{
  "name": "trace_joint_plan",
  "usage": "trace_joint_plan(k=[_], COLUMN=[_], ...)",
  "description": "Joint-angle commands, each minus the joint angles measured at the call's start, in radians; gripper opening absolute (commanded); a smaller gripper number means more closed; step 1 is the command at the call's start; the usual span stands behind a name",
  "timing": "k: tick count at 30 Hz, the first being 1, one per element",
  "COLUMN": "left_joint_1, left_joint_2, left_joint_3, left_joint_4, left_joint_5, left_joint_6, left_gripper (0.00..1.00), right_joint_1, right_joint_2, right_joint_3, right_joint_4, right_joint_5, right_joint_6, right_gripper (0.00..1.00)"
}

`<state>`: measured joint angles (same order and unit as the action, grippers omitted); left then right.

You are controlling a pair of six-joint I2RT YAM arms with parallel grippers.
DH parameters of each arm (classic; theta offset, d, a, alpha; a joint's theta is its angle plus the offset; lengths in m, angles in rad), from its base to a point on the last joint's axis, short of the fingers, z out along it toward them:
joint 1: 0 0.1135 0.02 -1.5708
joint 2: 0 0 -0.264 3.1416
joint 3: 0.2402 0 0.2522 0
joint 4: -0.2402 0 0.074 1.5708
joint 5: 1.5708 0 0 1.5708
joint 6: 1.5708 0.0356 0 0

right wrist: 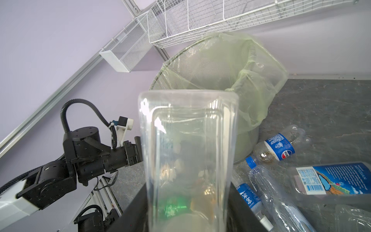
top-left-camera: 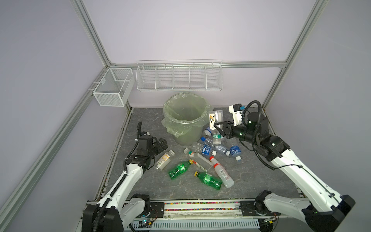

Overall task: Throw the plastic bottles in the bin
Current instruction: 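Carry the clear square bottle over the bin with the right gripper, then open the right gripper to drop the bottle into the bin and withdraw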

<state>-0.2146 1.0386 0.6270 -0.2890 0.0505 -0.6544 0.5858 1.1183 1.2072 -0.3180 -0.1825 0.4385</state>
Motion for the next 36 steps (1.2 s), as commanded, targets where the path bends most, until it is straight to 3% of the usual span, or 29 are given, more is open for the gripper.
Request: trace_joint_plan(k=[1, 7, 13, 19, 24, 25, 28, 29, 30, 32, 34, 36], left_joint_1=[-0.002, -0.001, -0.001, -0.002, -0.002, -0.002, -0.001, -0.002, -0.001, -0.002, -0.001, -0.001], left_joint_2=[0.004, -0.009, -0.015, -0.015, -0.031, -0.038, -0.057, -0.062, -0.064, -0.076, -0.085, -0.097], left_joint_3=[0.030, -0.001, -0.008, -0.012, 0.000, -0.001, 0.002, 0.007, 0.013, 0.024, 0.027, 0.027], left_joint_4=[-0.006, -0.006, -0.004, -0.003, -0.045, -0.044, -0.049, -0.053, -0.060, -0.081, -0.095, -0.108], left_joint_5=[0.004, -0.030, -0.032, -0.039, -0.037, -0.033, -0.022, -0.012, -0.005, -0.002, -0.017, -0.032], left_joint_6=[-0.001, 0.010, -0.003, 0.003, 0.000, -0.004, -0.023, -0.027, -0.027, -0.020, -0.011, -0.003], left_gripper=[0.99, 0.99, 0.99, 0.99, 0.99, 0.99, 0.99, 0.99, 0.99, 0.99, 0.99, 0.99], right_joint_1=[0.026, 0.062, 0.089, 0.147, 0.144, 0.140, 0.121, 0.118, 0.121, 0.128, 0.136, 0.136], right_joint_2=[-0.097, -0.234, -0.194, 0.045, 0.389, 0.459, 0.730, 0.818, 0.882, 0.910, 0.836, 0.702], right_joint_3=[-0.077, -0.242, -0.189, 0.100, 0.527, 0.605, 1.000, 1.162, 1.307, 1.372, 1.251, 1.018], right_joint_4=[0.089, 0.134, 0.139, 0.098, -0.003, -0.014, -0.225, -0.328, -0.404, -0.472, -0.406, -0.262], right_joint_5=[0.018, 0.058, 0.061, 0.141, 0.242, 0.252, 0.243, 0.229, 0.223, 0.217, 0.220, 0.210], right_joint_6=[-0.049, -0.052, 0.040, 0.075, 0.112, 0.109, 0.062, 0.044, 0.038, 0.028, 0.022, 0.032], right_gripper=[0.44, 0.44, 0.43, 0.40, 0.40, 0.48, 0.99, 0.88, 0.88, 0.88, 0.88, 0.88])
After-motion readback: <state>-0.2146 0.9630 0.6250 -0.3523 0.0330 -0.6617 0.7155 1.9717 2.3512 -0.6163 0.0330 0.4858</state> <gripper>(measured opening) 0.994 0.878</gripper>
